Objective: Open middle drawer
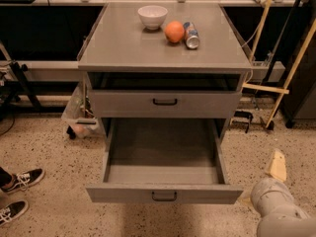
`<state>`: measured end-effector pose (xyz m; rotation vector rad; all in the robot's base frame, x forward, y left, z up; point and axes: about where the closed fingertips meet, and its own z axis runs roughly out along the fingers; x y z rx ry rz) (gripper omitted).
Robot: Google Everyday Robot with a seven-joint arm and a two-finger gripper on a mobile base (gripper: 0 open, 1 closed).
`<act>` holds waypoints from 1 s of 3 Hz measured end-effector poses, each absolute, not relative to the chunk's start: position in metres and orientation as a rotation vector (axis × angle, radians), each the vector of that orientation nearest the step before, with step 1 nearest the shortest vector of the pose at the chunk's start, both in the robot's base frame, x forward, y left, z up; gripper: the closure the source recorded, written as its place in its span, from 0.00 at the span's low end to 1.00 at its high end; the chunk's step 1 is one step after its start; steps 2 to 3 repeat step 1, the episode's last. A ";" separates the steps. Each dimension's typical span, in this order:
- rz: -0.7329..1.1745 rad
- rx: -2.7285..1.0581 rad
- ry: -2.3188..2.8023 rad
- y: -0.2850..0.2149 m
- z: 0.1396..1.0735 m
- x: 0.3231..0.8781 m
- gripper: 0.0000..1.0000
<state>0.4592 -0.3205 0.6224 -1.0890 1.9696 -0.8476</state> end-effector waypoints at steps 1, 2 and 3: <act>-0.848 -1.089 1.970 -0.321 0.622 0.459 0.00; -0.848 -1.089 1.970 -0.321 0.622 0.459 0.00; -0.848 -1.089 1.970 -0.321 0.622 0.459 0.00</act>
Offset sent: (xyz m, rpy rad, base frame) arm 0.0000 0.0000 0.0000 0.0000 0.0000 0.0000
